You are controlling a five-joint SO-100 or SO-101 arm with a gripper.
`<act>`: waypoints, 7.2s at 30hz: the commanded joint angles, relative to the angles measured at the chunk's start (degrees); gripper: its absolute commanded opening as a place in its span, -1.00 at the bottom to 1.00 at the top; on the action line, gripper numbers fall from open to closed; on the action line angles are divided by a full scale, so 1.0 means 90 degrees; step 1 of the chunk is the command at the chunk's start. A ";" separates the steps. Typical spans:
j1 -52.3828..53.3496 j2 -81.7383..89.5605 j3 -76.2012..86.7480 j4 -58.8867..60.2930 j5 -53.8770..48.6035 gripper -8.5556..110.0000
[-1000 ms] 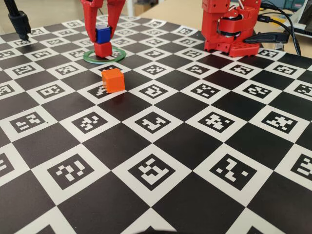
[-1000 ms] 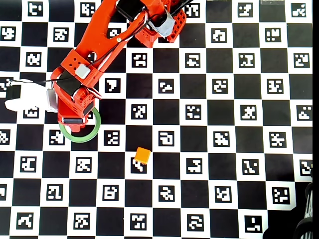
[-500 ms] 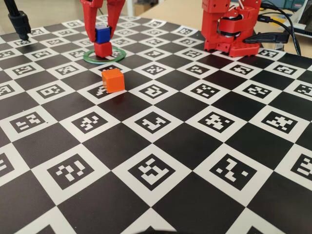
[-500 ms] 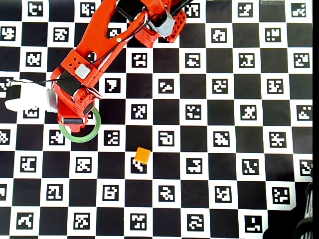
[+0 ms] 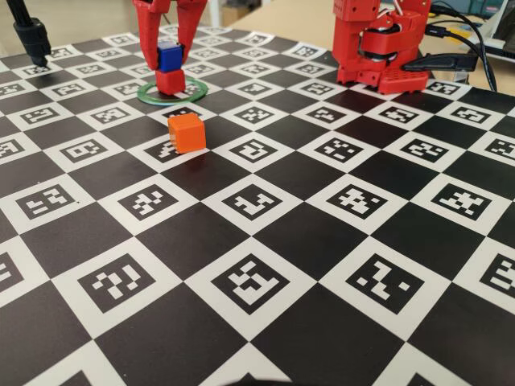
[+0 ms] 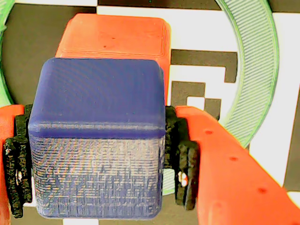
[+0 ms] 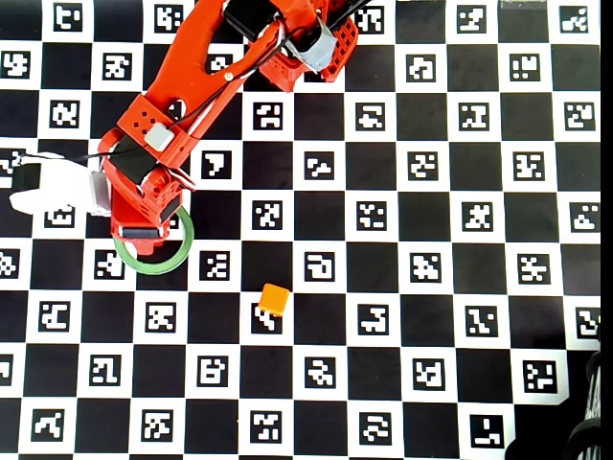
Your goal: Grab the red cube then put it in the green circle then put the blue cube on top and finally the orange cube on top
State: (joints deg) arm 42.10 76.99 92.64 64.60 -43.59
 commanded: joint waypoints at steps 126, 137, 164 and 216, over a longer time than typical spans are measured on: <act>-0.3740 -0.0439 -0.1455 0.1357 0.3877 -0.15; -0.3594 -0.0937 -0.1211 0.0615 0.3984 -0.15; -0.3770 -0.1416 -0.1514 0.0459 0.4766 -0.17; -0.3682 -0.0215 -0.1846 0.1045 0.5957 -0.79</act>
State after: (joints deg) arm 8.53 65.30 81.65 71.63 10.90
